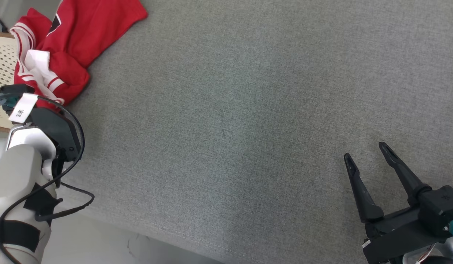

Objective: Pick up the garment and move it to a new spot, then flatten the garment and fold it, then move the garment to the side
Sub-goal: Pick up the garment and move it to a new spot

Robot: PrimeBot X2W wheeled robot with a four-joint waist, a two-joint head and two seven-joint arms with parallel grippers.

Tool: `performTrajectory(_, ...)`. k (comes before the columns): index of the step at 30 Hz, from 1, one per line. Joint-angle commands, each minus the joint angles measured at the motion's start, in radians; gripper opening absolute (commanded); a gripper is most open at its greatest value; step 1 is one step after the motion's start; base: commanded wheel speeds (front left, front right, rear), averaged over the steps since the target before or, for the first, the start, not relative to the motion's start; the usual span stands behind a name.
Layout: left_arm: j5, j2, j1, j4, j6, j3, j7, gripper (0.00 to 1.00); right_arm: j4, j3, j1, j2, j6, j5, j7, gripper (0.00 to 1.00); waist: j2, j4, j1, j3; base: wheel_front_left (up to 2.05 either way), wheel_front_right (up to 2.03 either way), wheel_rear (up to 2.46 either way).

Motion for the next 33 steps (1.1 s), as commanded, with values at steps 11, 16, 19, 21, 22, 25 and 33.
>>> performTrajectory(11, -0.025, -0.015, -0.040, 0.067, -0.002, -0.004, -0.085, 0.00, 0.037, 0.027, -0.022, 0.008, -0.001, 0.006, -0.019, 1.00, -0.0001, -0.002, 0.0001, -0.054, 0.00, 0.00, 0.00)
performTrajectory(16, -0.033, -0.012, -0.051, 0.074, -0.025, -0.007, -0.112, 0.00, 0.087, 0.054, -0.041, 0.020, -0.001, 0.023, -0.045, 1.00, -0.0001, 0.004, 0.0001, -0.106, 0.00, 0.00, 0.00)
performTrajectory(19, -0.026, -0.005, -0.066, 0.073, -0.040, -0.018, -0.125, 0.00, 0.123, 0.070, -0.051, 0.028, -0.001, 0.035, -0.065, 1.00, -0.0001, 0.009, 0.0001, -0.141, 0.00, 0.00, 0.00)
performTrajectory(21, -0.024, -0.006, -0.073, 0.075, -0.050, -0.025, -0.124, 0.00, 0.147, 0.079, -0.058, 0.033, -0.001, 0.044, -0.080, 1.00, -0.0001, 0.012, 0.0001, -0.161, 0.00, 0.00, 0.00)
performTrajectory(22, -0.022, -0.013, -0.076, 0.075, -0.049, -0.030, -0.126, 0.00, 0.159, 0.083, -0.061, 0.035, -0.001, 0.047, -0.086, 1.00, -0.0001, 0.013, 0.0001, -0.172, 0.00, 0.00, 0.00)
performTrajectory(25, -0.015, -0.026, -0.082, 0.073, -0.049, -0.040, -0.127, 0.00, 0.184, 0.092, -0.067, 0.040, -0.001, 0.057, -0.102, 1.00, -0.0001, 0.015, 0.0001, -0.194, 0.00, 0.00, 0.00)
performTrajectory(33, -0.001, -0.055, -0.107, 0.041, -0.056, -0.078, -0.144, 0.00, 0.280, 0.117, -0.097, 0.045, -0.001, 0.100, -0.167, 1.00, -0.0001, 0.002, 0.0001, -0.278, 0.00, 0.00, 0.00)
